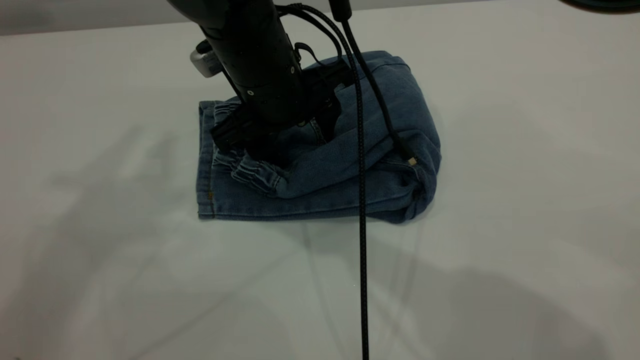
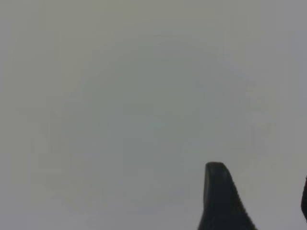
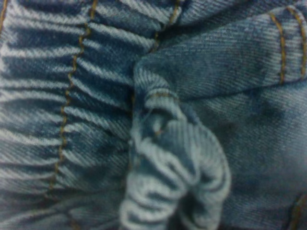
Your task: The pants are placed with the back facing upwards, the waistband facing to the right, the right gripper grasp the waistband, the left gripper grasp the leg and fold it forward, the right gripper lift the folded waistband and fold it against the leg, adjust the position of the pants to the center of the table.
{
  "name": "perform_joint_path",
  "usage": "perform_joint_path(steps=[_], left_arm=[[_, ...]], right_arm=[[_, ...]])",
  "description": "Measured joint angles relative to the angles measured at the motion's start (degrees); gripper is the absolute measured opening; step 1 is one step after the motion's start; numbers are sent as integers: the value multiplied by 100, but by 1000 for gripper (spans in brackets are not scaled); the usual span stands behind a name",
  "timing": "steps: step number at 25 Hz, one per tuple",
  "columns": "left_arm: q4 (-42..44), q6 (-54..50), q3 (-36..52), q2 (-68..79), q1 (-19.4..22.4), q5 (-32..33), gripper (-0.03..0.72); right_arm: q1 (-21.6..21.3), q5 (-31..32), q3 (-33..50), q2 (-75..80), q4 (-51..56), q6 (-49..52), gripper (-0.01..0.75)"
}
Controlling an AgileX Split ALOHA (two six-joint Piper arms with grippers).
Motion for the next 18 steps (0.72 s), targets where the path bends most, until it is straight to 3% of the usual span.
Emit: perform_joint_path(steps=[9,18], left_arm=[[0,0,0,0,0,-20,369],[-11,-202,5,-81,0,-153,369]], right_arm=[[28,6,-60,-387,383,-4,429],[63,379,-1078,-1044,336,-741,429]])
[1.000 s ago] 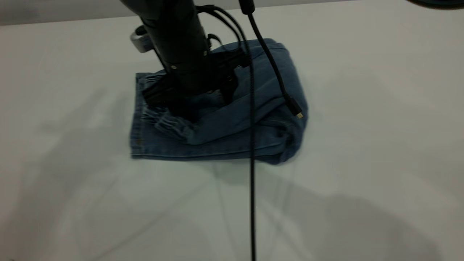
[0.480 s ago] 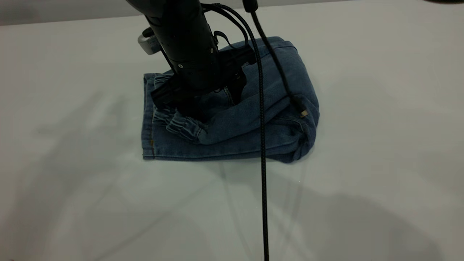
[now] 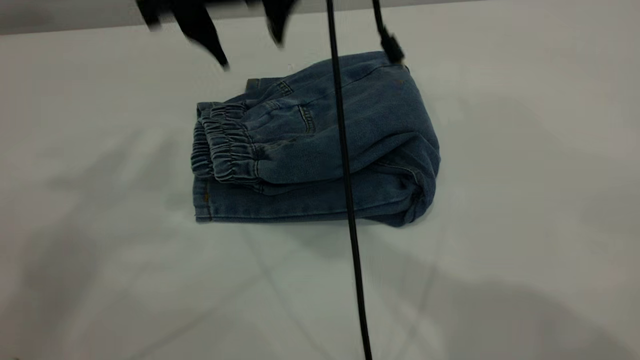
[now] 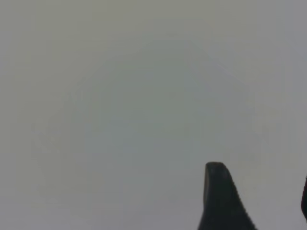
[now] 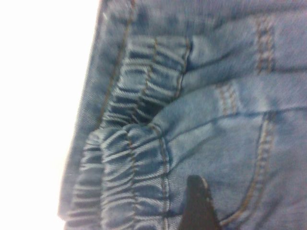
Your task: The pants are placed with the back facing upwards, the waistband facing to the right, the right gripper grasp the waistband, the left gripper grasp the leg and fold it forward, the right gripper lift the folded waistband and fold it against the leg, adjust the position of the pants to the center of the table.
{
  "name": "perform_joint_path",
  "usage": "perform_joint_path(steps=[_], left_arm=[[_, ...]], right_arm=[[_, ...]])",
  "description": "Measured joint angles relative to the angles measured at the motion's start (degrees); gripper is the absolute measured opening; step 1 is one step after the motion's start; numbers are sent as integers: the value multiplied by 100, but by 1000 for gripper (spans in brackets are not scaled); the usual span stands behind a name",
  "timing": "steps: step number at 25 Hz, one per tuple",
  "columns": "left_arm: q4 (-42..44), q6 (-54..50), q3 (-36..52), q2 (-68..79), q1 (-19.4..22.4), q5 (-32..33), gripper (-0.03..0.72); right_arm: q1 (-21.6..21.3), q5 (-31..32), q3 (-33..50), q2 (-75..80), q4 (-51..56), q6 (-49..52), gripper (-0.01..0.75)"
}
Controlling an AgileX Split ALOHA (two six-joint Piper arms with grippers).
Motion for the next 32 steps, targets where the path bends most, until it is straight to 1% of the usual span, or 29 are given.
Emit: perform_joint_path(steps=[2,4,7,11,18,24,27,29,32], left_arm=[[0,-122,4,-99,0,-3,369],[0,-145,4,-210,0,-3,369],[0,-165,4,-408,0,0,369],[0,-192,50,-787,0,-1,367],[-12,-745,259,-1455,0,17,342],[-29,-744,440,-1915,-4,32,329],[-29,-744,572,-2216,-4,32,328],[-43,-744,684,-2378,-4,38,328],[-114,-740,869,-2590,-4,220,328]], right_arm=[[18,-13,-308,-33,-38,-207,429],[45,-13,-610,-74,174,-461,429],[109,-26,-842,-291,645,-812,429],[205,-26,-852,-722,1250,-1394,429],[267,-26,-847,-1782,2195,-2233,417],[330,-26,-847,-2752,2323,-2497,396],[453,-31,-678,-3231,2288,-2672,394],[545,-38,-397,-3562,2248,-2776,394],[618,-37,140,-4158,2001,-2815,393]])
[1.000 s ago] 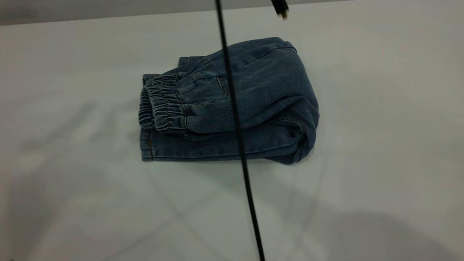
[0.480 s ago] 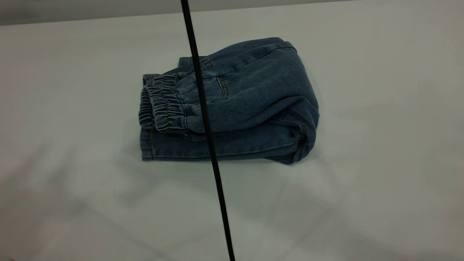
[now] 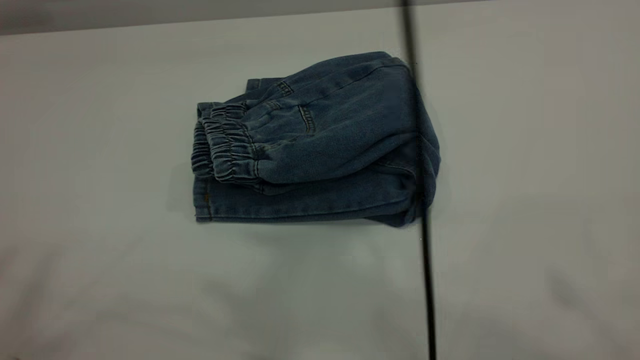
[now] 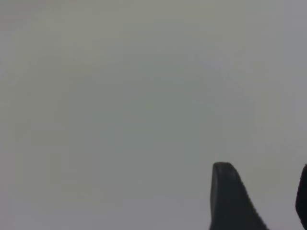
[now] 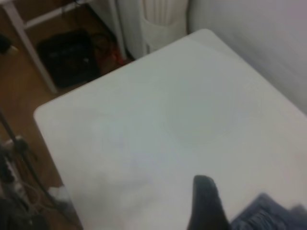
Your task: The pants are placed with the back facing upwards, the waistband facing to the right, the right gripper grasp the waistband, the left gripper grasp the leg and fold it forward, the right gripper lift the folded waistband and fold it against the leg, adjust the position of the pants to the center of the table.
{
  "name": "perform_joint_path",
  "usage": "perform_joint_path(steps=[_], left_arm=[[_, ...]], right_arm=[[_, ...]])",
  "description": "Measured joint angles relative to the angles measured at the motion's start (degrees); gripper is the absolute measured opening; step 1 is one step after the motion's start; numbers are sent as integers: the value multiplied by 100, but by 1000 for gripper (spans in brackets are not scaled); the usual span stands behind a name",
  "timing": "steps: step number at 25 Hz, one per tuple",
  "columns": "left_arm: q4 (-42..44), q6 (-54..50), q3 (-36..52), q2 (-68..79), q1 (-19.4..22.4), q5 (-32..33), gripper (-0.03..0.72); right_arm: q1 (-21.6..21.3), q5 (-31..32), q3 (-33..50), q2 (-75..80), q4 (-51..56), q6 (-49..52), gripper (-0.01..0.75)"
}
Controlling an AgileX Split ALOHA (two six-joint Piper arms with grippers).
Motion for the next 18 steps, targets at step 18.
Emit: perform_joint_path(steps=[18], left_arm=[[-3660,3347,510,-383,-3,2103,327]], right_arm=[[36,-30,4622,-3698,-564,-22,390]])
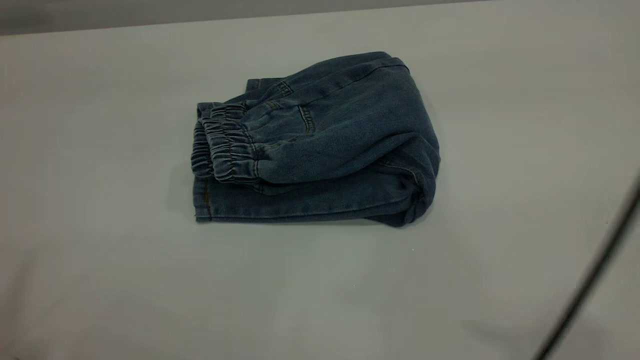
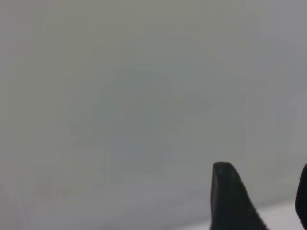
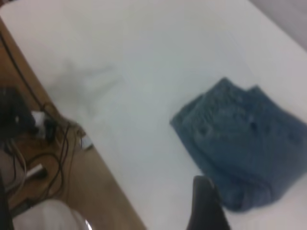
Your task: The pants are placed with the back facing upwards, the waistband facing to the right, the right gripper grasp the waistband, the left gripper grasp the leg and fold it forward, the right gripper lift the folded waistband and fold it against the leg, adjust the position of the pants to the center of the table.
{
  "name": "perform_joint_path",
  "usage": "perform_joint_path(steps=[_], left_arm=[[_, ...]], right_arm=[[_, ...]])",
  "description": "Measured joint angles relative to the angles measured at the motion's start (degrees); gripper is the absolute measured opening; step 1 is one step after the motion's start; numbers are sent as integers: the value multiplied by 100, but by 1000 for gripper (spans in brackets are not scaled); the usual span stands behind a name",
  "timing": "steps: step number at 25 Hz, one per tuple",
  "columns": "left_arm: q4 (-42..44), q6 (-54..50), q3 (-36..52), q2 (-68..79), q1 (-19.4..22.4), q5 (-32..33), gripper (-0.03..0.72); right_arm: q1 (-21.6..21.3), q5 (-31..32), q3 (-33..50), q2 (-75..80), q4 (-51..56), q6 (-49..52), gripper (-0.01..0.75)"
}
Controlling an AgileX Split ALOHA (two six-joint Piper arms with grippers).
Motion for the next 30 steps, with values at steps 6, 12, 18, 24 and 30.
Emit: perform_joint_path(steps=[6,12,18,24,30], left_arm=[[-2034,2178,0,0,0,1157,327],[-3558,3645,0,0,0,2395,327],[-4198,3764,0,0,0,3182,327],[-4427,3754,0,0,0,3453,327],[-4535,3754,291,-198,0,3469,327]], right_arm=[[0,-532,1552,-1331,0,61,388],[0,-805,3171,-2514,0,333,388],[0,-1133,4546,-3566,114,427,388],[0,-971,5383,-4352,120,421,388],[-6,-896,5475,-4594,131,387,388]])
